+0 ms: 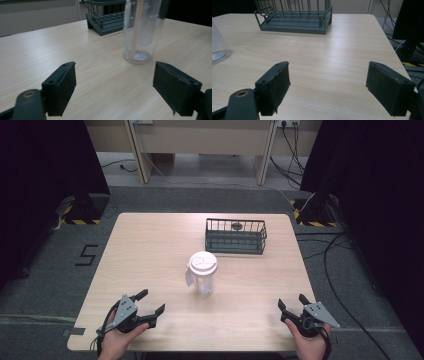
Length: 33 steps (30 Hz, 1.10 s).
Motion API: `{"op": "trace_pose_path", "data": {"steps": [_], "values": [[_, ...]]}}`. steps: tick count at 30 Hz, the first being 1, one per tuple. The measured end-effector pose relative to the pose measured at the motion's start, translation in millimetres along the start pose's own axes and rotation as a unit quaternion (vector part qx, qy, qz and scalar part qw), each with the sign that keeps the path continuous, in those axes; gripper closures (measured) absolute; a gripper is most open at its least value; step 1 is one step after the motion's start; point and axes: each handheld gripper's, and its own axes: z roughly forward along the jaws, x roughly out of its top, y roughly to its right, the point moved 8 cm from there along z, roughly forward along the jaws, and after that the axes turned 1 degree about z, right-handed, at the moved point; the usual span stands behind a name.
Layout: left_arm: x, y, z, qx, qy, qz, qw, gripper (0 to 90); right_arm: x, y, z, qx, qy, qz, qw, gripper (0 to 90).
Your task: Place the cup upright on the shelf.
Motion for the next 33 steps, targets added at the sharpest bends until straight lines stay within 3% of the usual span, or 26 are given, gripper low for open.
{"op": "trace_pose_path", "data": {"steps": [10, 18, 33], "values": [[17.4, 30.9, 12.2, -0.039, 0.016, 0.020, 0.9989, 20.9, -0.3, 0.4, 0.4, 0.000, -0.003, -0.002, 1.0000, 19.2], [32.8, 61.0, 40.0, -0.082, 0.019, 0.039, 0.9957, 21.9, -0.6, -0.3, 0.9, 0.001, -0.007, 0.002, 1.0000, 19.2], [28.5, 56.7, 88.9, -0.057, -0.015, 0.050, 0.9970, 22.1, -0.7, -0.4, 1.5, 0.002, -0.008, -0.004, 1.0000, 19.2]]}}
